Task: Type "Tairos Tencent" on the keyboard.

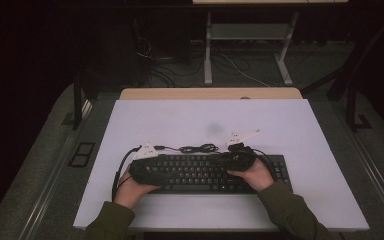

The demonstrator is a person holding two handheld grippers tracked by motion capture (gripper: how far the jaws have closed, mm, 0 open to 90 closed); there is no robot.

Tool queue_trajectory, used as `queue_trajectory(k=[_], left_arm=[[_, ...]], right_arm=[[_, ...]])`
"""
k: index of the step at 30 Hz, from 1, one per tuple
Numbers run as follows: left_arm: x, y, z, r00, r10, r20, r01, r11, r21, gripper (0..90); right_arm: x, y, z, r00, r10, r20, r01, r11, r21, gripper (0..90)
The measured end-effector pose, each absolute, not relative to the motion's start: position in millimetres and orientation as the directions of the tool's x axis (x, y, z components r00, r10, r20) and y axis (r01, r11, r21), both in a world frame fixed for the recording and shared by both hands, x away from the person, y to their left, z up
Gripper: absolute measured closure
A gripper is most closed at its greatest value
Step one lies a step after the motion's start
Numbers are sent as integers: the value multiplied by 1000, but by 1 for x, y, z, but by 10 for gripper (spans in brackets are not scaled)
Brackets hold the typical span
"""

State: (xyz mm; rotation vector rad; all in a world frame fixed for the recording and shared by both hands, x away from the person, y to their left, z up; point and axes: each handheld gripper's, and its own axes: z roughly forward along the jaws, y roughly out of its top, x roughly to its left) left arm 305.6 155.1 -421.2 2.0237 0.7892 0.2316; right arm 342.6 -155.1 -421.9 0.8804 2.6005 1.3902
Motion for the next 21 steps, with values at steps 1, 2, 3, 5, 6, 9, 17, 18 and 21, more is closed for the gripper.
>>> queue_trajectory(k=[1,2,3,5,6,9,17,18,21], left_arm=[[306,156,-421,777,613,-140,440,-370,819,174],[306,156,-421,778,612,-139,438,-371,819,168],[305,156,-421,777,614,-141,439,-368,819,162],[305,157,-421,774,616,-143,441,-365,820,155],[305,158,-421,775,616,-140,439,-366,821,150],[305,159,-421,773,618,-143,441,-362,821,143],[305,162,-420,769,623,-143,442,-356,823,143],[305,163,-420,768,624,-144,443,-355,823,143],[305,164,-420,768,625,-143,442,-355,824,143]], right_arm=[[342,-155,-422,-834,512,205,456,433,777,860],[342,-154,-423,-835,511,204,457,437,775,876],[342,-154,-423,-838,507,203,455,443,772,890],[342,-153,-424,-840,504,201,454,451,768,893],[342,-152,-425,-840,504,201,456,455,765,894],[342,-151,-427,-841,502,202,459,467,756,894],[341,-147,-431,-844,499,199,464,491,737,894],[341,-147,-432,-843,500,198,465,493,735,895],[341,-146,-434,-844,499,198,466,498,731,895]])
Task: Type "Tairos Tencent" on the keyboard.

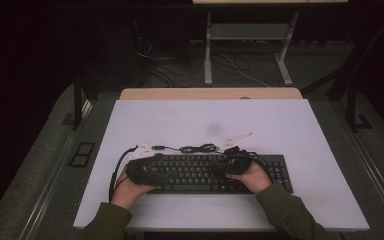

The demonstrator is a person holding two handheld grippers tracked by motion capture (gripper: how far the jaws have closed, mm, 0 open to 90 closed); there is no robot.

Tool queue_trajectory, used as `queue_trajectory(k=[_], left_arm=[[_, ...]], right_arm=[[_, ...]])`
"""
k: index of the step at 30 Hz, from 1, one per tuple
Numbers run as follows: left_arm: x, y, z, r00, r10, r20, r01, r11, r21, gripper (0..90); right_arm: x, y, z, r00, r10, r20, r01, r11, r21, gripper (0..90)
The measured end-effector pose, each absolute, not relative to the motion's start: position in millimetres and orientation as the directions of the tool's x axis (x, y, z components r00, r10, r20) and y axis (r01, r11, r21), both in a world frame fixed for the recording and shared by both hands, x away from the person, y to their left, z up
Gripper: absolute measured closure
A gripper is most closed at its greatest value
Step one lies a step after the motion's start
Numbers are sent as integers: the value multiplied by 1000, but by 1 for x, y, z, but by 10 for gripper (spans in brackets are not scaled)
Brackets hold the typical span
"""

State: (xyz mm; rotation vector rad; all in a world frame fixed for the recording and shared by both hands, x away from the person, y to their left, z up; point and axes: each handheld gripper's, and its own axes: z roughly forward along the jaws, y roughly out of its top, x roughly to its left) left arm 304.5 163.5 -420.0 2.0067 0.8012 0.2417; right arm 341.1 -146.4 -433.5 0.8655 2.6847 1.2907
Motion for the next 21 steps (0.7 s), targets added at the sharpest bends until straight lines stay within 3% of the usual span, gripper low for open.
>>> queue_trajectory(k=[21], left_arm=[[304,168,-418,760,635,-139,439,-344,830,144]], right_arm=[[340,-145,-438,-844,503,187,467,517,718,896]])
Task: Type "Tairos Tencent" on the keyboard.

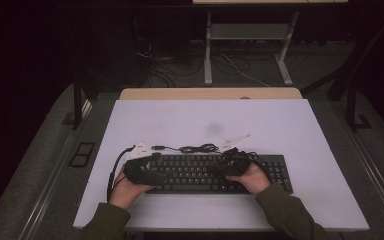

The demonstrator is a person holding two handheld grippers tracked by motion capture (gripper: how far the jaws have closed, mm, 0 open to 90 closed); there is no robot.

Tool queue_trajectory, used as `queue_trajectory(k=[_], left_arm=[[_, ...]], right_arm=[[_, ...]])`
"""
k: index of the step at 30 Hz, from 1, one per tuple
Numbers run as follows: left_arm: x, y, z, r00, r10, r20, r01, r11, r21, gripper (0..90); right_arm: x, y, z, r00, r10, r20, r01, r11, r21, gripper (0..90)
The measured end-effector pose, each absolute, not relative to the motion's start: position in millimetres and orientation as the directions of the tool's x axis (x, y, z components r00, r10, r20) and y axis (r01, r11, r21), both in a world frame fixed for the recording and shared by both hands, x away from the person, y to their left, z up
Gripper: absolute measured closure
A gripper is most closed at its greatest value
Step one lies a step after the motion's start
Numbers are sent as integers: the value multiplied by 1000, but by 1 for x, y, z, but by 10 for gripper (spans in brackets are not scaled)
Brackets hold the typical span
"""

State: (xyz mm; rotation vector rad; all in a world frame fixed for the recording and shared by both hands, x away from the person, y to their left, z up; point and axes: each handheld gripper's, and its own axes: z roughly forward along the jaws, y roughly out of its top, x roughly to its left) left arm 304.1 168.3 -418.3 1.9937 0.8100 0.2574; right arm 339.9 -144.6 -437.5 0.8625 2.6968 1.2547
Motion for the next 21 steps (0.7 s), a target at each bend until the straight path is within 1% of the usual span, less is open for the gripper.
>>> queue_trajectory(k=[6,12,21], left_arm=[[304,169,-418,761,635,-133,435,-347,831,146],[304,170,-418,762,635,-130,432,-348,832,153],[302,172,-416,763,635,-121,422,-348,837,203]], right_arm=[[340,-145,-437,-845,501,187,465,514,721,894],[340,-146,-435,-845,500,192,463,504,729,869],[340,-150,-429,-842,494,218,468,468,749,759]])
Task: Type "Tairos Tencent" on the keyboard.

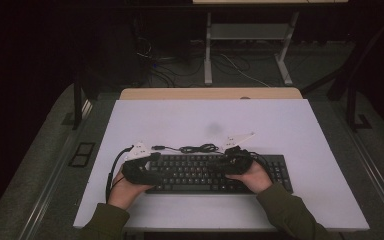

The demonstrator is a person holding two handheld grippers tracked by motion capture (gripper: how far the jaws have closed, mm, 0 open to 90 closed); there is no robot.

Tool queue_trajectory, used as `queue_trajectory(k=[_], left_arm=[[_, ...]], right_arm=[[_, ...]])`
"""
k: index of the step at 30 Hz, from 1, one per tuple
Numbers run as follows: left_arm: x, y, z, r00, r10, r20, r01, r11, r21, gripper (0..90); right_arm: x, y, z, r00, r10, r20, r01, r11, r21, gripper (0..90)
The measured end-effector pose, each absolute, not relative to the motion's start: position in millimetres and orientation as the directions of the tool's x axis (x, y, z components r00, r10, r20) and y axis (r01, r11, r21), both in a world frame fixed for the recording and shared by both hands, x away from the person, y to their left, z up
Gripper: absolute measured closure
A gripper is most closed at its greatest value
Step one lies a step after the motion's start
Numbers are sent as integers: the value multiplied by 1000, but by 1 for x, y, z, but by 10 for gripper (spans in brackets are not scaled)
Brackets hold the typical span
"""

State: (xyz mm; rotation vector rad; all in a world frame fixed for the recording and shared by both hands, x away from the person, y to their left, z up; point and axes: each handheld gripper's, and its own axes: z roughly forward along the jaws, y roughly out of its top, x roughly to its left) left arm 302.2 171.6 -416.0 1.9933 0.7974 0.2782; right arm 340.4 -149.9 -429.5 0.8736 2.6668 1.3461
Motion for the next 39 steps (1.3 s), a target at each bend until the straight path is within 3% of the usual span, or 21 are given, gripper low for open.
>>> queue_trajectory(k=[16,23,39], left_arm=[[301,173,-417,773,623,-122,423,-363,830,386],[301,172,-418,780,615,-117,425,-384,820,523],[301,167,-425,795,592,-137,456,-432,778,867]], right_arm=[[344,-155,-425,-841,475,261,476,419,773,450],[347,-159,-424,-829,495,260,479,389,787,294],[348,-163,-423,-824,513,240,467,376,800,222]])
